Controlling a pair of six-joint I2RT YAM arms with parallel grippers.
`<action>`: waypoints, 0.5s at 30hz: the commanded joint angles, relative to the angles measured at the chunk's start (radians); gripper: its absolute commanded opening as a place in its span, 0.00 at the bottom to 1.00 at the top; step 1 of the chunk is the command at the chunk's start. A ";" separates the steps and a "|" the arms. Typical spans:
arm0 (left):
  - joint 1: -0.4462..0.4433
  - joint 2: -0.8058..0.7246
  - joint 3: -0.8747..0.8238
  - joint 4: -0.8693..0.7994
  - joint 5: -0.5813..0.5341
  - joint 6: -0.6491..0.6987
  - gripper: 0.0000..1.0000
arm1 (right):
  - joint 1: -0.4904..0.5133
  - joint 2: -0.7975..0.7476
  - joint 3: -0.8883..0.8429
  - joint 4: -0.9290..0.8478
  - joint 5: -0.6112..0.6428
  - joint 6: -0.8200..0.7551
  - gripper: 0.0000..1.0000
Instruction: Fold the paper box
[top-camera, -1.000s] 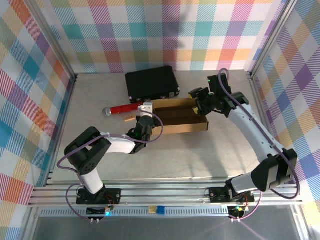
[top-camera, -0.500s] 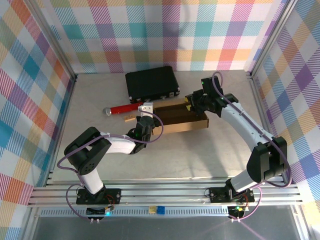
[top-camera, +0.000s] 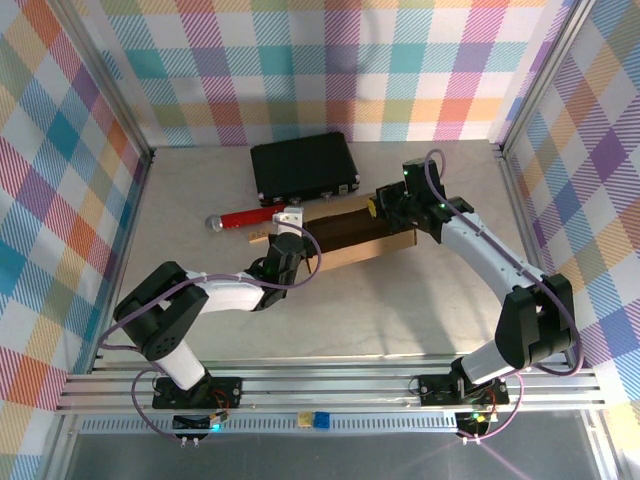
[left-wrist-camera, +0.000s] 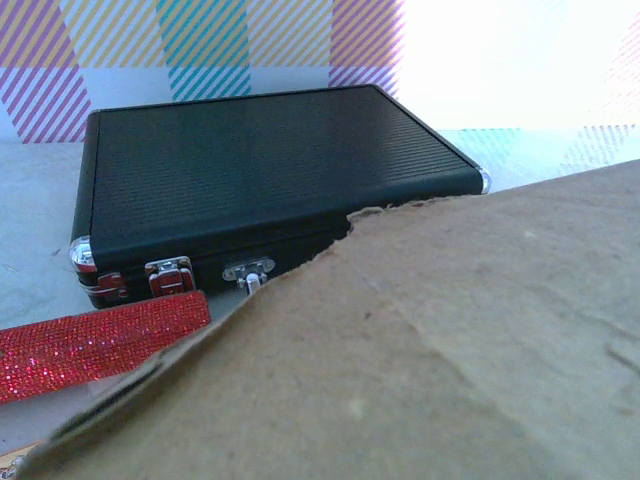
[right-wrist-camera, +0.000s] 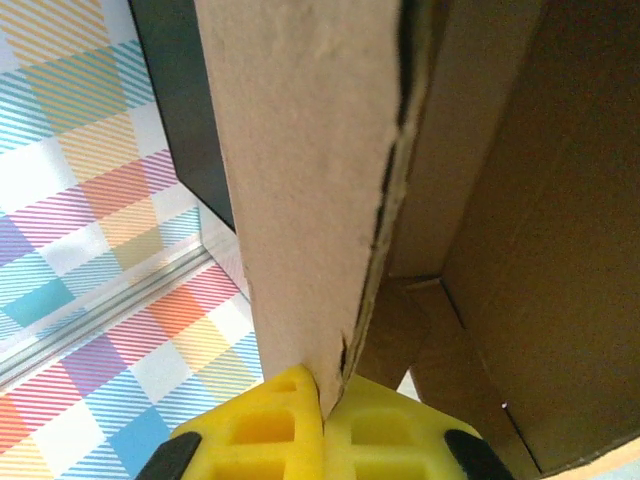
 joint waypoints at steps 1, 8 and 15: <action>-0.016 0.009 -0.033 -0.145 0.056 0.023 0.03 | 0.010 0.004 -0.021 -0.005 0.031 0.016 0.00; -0.024 -0.059 0.002 -0.268 0.059 -0.016 0.51 | 0.013 -0.012 -0.047 0.022 0.058 0.018 0.00; -0.074 -0.269 -0.040 -0.465 0.060 -0.166 0.62 | 0.013 -0.035 -0.112 0.079 0.056 0.027 0.00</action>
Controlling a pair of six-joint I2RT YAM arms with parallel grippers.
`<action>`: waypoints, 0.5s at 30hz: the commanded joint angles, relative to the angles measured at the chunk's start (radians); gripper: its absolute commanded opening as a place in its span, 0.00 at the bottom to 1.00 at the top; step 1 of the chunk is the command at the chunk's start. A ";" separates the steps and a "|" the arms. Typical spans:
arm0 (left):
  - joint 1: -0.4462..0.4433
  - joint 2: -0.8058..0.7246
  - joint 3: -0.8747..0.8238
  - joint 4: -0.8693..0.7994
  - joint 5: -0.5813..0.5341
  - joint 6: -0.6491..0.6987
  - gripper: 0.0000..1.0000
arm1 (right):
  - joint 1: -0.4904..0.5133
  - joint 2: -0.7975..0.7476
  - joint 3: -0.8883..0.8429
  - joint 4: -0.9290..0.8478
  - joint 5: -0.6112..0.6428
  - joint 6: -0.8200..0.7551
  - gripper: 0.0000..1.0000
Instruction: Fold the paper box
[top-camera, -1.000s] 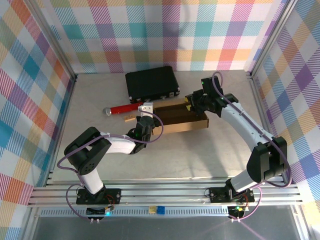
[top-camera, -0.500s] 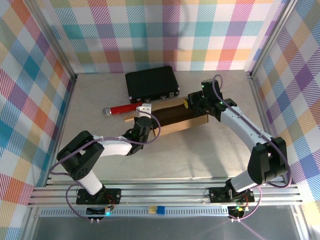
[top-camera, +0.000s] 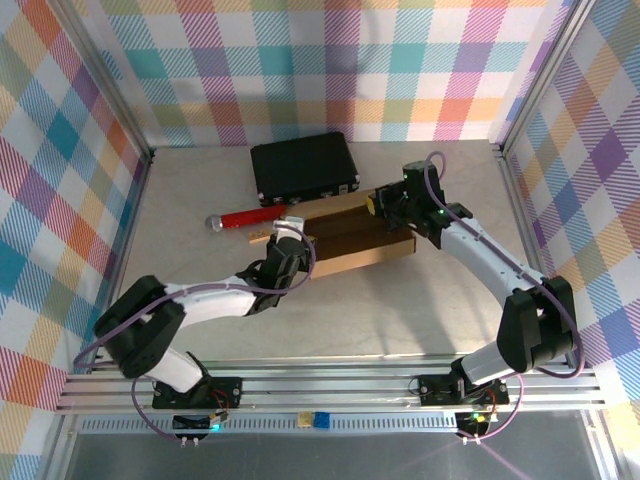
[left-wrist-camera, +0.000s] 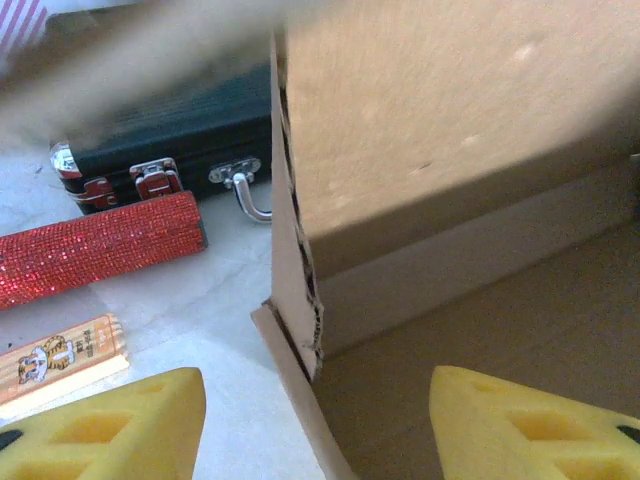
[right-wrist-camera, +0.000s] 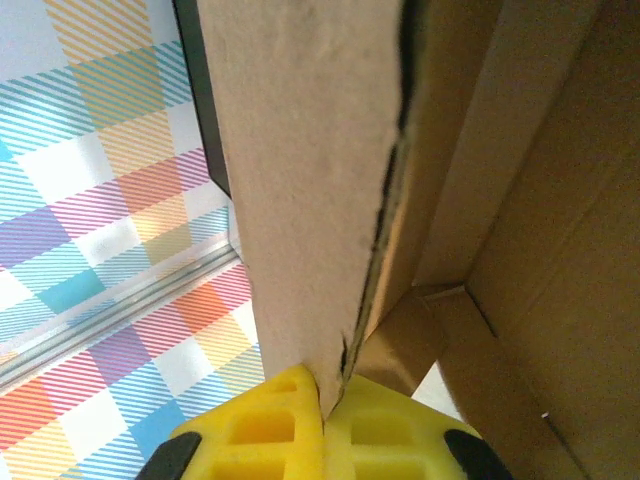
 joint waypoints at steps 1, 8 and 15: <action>-0.046 -0.146 -0.033 -0.161 0.010 -0.108 0.62 | 0.006 -0.023 -0.056 -0.036 0.034 0.010 0.00; -0.093 -0.467 -0.079 -0.452 0.055 -0.303 0.62 | 0.008 -0.099 -0.135 -0.051 0.016 0.010 0.00; -0.097 -0.663 0.013 -0.725 0.036 -0.406 0.66 | 0.008 -0.177 -0.194 -0.096 0.002 -0.006 0.00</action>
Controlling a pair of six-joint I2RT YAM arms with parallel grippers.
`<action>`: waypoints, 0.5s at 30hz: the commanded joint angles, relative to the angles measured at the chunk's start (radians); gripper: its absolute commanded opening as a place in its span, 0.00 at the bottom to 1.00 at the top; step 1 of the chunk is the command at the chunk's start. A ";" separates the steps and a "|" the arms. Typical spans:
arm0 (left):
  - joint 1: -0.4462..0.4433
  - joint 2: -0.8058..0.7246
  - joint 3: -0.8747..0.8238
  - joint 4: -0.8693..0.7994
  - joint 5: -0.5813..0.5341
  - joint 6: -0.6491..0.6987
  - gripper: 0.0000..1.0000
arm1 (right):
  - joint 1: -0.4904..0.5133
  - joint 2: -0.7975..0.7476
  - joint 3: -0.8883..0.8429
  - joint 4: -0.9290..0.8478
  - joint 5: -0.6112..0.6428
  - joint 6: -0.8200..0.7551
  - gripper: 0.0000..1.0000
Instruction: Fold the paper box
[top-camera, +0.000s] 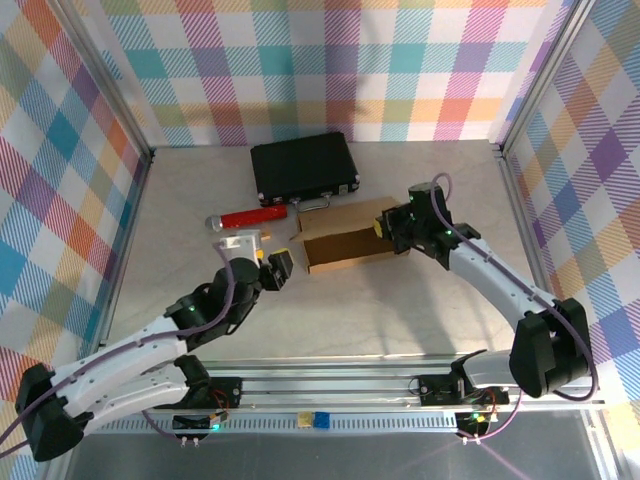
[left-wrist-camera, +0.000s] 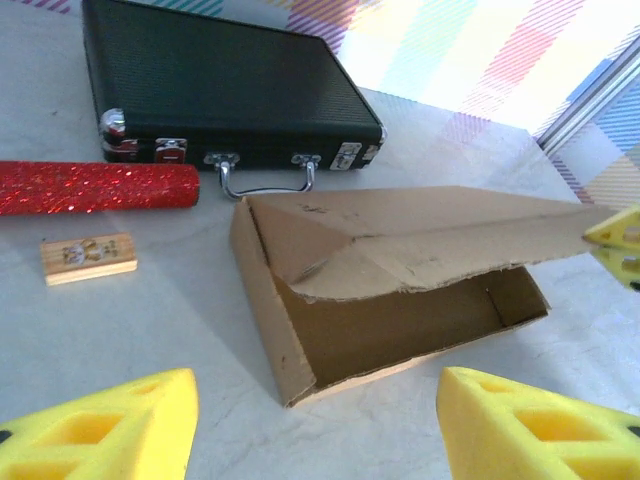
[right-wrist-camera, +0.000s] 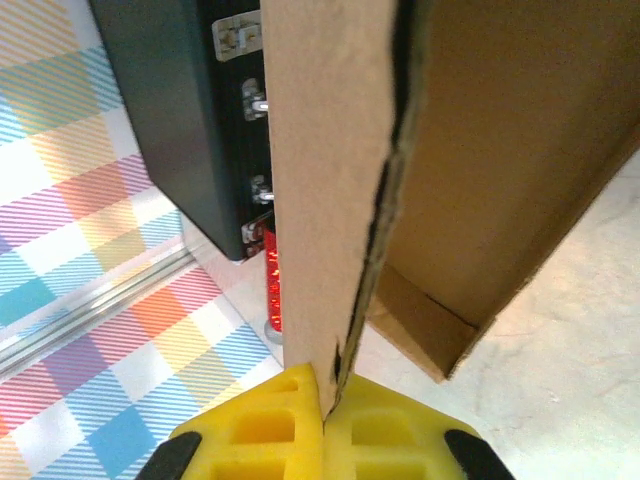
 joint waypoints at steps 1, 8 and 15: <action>-0.011 -0.011 0.092 -0.226 -0.017 -0.098 0.66 | 0.007 -0.049 -0.035 -0.057 -0.003 -0.014 0.00; 0.030 0.203 0.313 -0.349 0.103 -0.245 0.60 | 0.007 -0.120 -0.221 0.038 -0.031 -0.021 0.00; 0.093 0.377 0.432 -0.347 0.270 -0.354 0.54 | 0.005 -0.102 -0.251 0.062 -0.035 -0.065 0.00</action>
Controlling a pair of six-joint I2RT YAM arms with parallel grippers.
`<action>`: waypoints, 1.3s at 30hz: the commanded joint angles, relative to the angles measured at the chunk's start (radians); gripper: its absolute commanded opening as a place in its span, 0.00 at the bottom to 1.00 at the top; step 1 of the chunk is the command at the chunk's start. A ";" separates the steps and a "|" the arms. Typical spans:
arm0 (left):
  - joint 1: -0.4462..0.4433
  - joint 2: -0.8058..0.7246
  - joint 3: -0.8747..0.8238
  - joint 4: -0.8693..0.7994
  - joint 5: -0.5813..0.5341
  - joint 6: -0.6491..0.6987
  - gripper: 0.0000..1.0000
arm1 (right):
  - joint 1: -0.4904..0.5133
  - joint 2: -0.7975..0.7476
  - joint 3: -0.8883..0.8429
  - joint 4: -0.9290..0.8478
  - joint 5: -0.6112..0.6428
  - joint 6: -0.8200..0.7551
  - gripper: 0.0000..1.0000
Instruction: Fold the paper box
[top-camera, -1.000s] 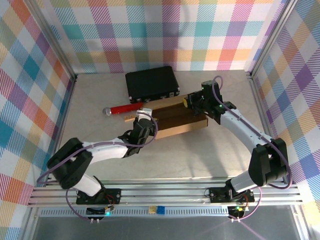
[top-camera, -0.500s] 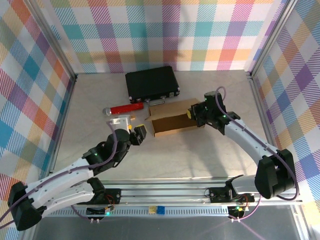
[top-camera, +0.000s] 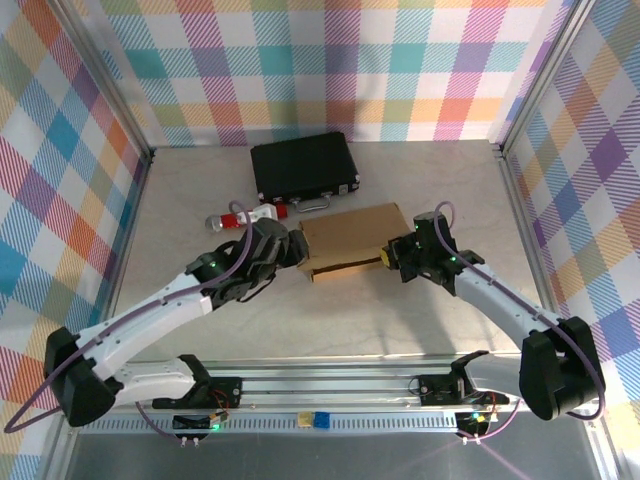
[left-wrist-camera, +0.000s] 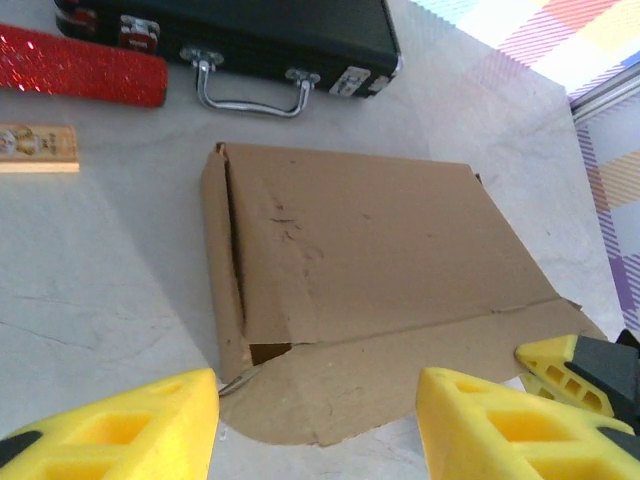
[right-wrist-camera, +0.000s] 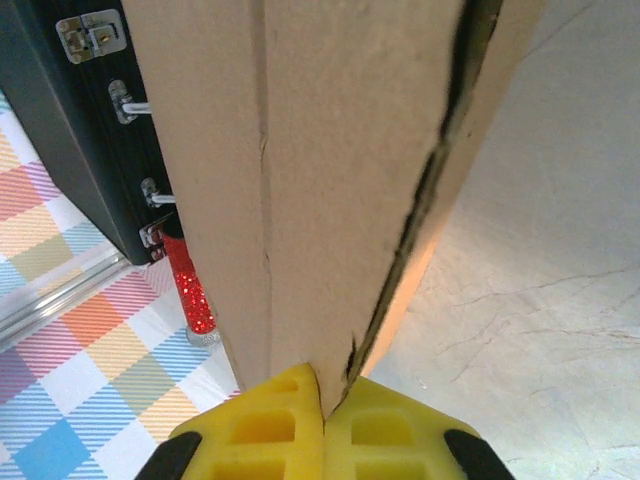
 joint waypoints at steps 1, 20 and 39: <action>0.022 0.054 0.057 -0.070 0.091 -0.083 0.54 | 0.005 0.015 -0.015 0.008 -0.017 -0.044 0.00; 0.196 0.362 0.111 0.078 0.321 -0.139 0.47 | -0.026 0.064 0.035 -0.138 -0.050 -0.169 0.00; 0.200 0.429 0.155 -0.033 0.362 -0.141 0.43 | -0.026 0.091 0.058 -0.130 -0.050 -0.147 0.00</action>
